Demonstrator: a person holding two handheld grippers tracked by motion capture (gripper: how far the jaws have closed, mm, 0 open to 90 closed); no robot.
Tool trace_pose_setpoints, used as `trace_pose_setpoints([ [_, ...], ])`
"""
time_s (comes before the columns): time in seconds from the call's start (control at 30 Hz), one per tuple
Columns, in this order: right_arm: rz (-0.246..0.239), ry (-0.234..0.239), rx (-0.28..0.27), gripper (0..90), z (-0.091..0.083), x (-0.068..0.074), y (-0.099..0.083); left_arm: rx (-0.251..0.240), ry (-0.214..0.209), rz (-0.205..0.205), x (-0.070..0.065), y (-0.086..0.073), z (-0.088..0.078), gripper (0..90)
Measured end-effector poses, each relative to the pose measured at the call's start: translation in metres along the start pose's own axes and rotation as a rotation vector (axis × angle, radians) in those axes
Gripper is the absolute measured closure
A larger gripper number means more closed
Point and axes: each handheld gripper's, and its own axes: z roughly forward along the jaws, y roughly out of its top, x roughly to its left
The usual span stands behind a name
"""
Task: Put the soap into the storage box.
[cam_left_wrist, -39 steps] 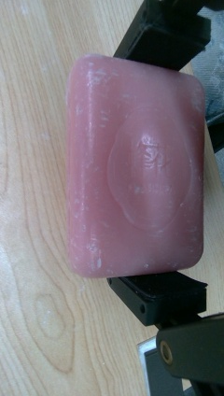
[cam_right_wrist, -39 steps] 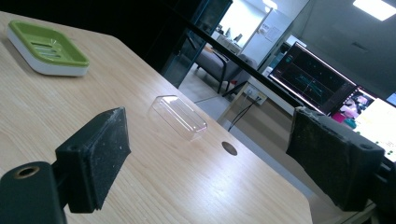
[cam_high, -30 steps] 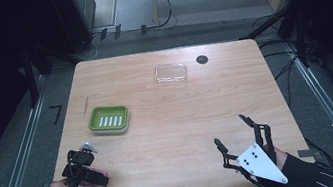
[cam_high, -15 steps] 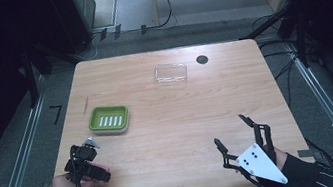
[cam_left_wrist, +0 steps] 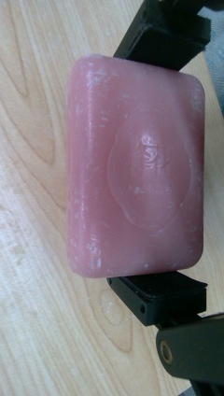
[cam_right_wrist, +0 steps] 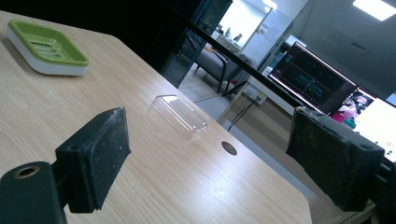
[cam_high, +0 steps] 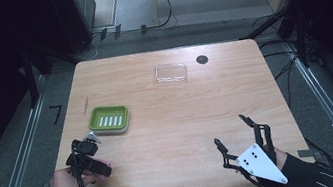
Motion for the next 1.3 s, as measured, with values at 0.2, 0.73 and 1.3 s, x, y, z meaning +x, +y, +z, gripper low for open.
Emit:
trace_pose_setpoints([
  [0.2,-0.001,0.0,0.0,13.2,0.0,0.0,0.0,-0.005,-0.002,0.003,0.001,0.004,-0.003,14.0],
  [0.73,-0.001,0.0,0.0,13.2,0.0,0.0,0.0,-0.013,-0.003,0.025,0.001,0.019,-0.008,14.0],
  [1.3,0.002,0.001,0.002,13.2,0.0,0.0,0.0,-0.012,-0.006,0.04,0.003,0.039,-0.007,13.9],
])
